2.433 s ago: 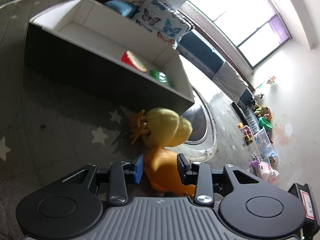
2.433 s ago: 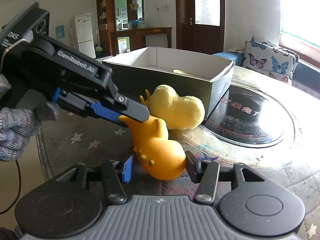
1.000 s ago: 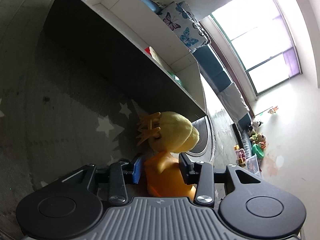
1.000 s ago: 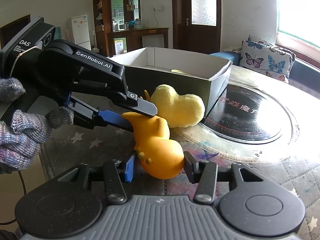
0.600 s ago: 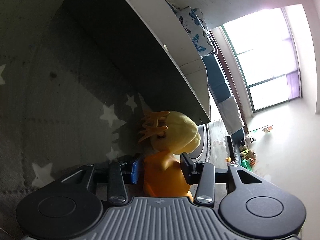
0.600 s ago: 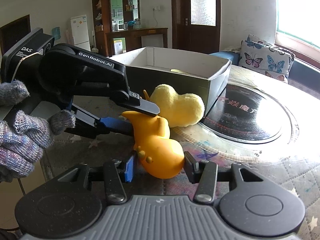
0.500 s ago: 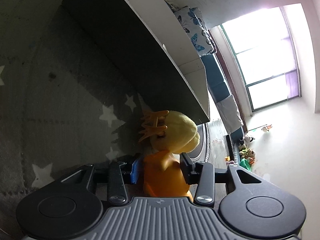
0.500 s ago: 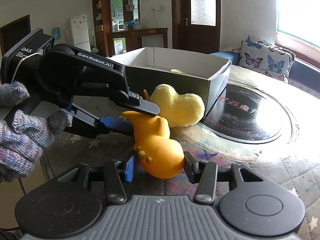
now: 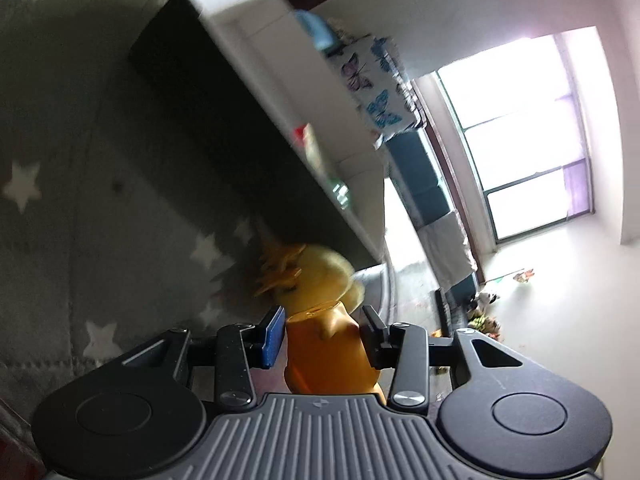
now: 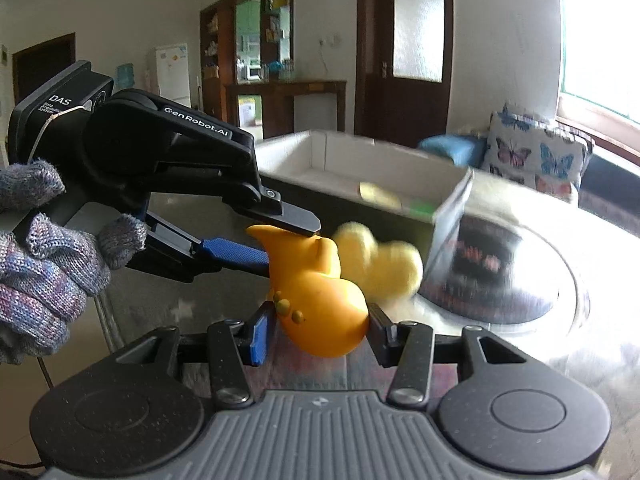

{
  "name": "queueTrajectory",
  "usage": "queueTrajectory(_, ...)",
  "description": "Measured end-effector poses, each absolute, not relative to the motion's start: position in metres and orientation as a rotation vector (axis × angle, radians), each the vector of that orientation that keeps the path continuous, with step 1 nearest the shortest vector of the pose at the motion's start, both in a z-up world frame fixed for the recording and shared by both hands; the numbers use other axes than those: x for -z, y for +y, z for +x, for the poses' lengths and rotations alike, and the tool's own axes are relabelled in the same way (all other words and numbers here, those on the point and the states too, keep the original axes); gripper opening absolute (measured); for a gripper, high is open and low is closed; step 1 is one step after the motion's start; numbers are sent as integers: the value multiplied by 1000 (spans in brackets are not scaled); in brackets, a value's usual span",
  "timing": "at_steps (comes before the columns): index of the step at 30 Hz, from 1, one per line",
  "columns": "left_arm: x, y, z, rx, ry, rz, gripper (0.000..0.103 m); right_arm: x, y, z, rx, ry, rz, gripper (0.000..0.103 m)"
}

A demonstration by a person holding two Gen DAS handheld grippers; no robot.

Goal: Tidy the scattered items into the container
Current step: 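Carry the orange duck into the gray box and open the left gripper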

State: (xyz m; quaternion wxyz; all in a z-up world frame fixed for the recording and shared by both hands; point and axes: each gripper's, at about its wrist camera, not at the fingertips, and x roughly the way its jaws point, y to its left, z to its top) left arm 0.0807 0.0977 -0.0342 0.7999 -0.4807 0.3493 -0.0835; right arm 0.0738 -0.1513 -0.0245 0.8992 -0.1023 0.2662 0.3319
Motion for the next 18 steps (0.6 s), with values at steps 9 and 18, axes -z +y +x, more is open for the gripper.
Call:
queueTrajectory(9, 1, 126, 106, 154, 651, -1044, 44, -8, -118, 107, -718, 466, -244, 48)
queueTrajectory(18, -13, 161, 159, 85, 634, -1060, 44, -22, -81, 172, -756, 489, -237, 48)
